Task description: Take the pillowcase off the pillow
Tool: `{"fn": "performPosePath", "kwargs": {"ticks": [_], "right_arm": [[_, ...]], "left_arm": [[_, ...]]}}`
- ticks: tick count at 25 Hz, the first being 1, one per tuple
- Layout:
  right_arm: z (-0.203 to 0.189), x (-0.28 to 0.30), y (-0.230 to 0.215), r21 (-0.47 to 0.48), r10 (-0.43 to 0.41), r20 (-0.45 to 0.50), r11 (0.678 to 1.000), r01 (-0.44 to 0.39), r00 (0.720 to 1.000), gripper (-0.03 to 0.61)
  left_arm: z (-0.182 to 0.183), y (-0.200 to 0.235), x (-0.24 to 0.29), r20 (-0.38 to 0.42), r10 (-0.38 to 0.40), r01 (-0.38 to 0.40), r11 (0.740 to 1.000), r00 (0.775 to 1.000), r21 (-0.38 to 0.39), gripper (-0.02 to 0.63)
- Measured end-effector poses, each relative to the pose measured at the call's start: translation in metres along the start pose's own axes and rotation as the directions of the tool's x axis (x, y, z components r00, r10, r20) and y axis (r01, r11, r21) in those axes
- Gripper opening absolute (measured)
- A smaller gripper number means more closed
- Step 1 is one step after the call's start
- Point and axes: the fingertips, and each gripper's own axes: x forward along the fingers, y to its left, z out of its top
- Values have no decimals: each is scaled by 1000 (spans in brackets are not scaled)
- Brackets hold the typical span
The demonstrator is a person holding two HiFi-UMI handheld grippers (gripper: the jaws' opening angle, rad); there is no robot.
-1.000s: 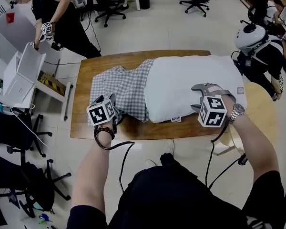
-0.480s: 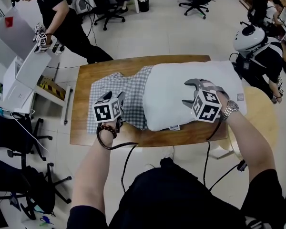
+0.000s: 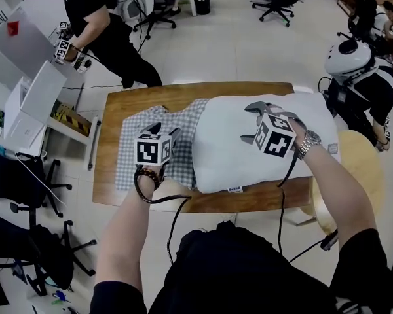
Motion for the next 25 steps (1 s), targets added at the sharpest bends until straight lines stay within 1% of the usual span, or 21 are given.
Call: {"fn": "performPosePath", "kwargs": {"ticks": [4, 7, 11, 15, 19, 22, 25], "right_arm": [[-1, 12, -18, 8, 25, 23, 1000, -26, 999, 344], [3, 21, -23, 44, 51, 46, 998, -53, 998, 344], [14, 31, -31, 95, 84, 64, 991, -90, 994, 345], [20, 44, -37, 117, 104, 48, 987, -109, 993, 360], [18, 58, -37, 137, 138, 15, 981, -139, 990, 370], [18, 68, -39, 159, 167, -7, 974, -164, 986, 374], [21, 77, -44, 180, 200, -20, 965, -193, 980, 379]], "left_arm": [[5, -12, 21, -35, -26, 28, 998, 999, 54, 296], [1, -16, 30, -61, -48, 53, 995, 997, 83, 298], [1, -11, 38, -87, -64, 72, 993, 994, 95, 299], [0, 0, 47, -118, -75, 88, 990, 990, 107, 300], [-3, 7, 58, -148, -90, 110, 985, 985, 134, 301], [-1, 10, 68, -175, -113, 142, 976, 978, 164, 302], [-2, 9, 80, -217, -141, 186, 961, 966, 205, 304]]}}
